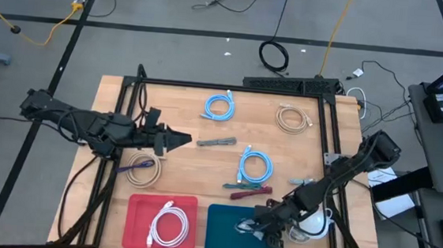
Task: Pick & Place USB Port
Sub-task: Put the top left white USB cable into the blue bin, then put the top sky blue HDMI cable into the red bin
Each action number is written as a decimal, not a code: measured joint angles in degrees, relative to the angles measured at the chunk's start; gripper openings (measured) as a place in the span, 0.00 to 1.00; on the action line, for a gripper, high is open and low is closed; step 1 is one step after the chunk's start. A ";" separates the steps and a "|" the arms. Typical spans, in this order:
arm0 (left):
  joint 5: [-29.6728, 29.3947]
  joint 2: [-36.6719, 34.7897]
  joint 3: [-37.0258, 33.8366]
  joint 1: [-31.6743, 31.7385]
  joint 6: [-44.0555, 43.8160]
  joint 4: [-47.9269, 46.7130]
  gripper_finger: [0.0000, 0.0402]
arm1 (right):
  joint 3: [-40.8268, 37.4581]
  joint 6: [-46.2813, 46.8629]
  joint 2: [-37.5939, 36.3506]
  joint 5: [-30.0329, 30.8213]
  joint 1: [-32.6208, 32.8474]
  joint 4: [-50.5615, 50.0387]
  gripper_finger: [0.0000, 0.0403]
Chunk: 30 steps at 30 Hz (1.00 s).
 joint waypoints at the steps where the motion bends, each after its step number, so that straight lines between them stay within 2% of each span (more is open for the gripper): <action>1: 0.07 0.03 0.00 -0.02 -0.26 0.06 0.42 | 0.00 -0.32 -0.25 0.33 -0.05 -0.34 0.33; 7: 0.32 0.03 0.00 -0.26 -0.67 0.04 0.42 | -0.02 -0.52 -1.47 0.49 -1.21 -0.38 0.46; 12: 0.22 -0.40 0.00 1.38 0.68 -0.33 0.42 | -0.05 -1.49 -4.41 0.99 -4.77 6.63 0.48; 15: 0.31 -2.15 0.00 3.77 -0.69 -5.43 0.42 | -0.07 -2.50 -7.15 2.90 -7.54 15.12 0.47; 17: 0.36 -3.89 0.00 5.97 -3.90 -11.78 0.42 | -0.05 -3.25 -9.06 3.69 -9.63 21.76 0.46; 21: 3.75 -7.11 0.09 10.44 -11.57 -33.88 0.42 | -0.04 -5.55 -13.10 6.95 -12.59 33.26 0.45; 23: 10.16 -7.41 0.09 12.33 -15.90 -48.03 0.42 | -0.04 -7.06 -15.21 8.50 -13.42 36.29 0.45; 26: 20.60 -5.70 -0.21 12.42 -16.29 -64.90 0.42 | -0.02 -9.40 -18.04 11.01 -14.08 36.40 0.45; 28: 25.51 -4.20 -0.74 9.84 -13.26 -70.12 0.42 | -0.02 -10.93 -19.71 12.77 -14.23 34.64 0.45; 30: 27.61 -2.61 -0.90 6.53 -9.89 -72.03 0.42 | -0.02 -12.07 -20.94 14.29 -14.24 33.25 0.45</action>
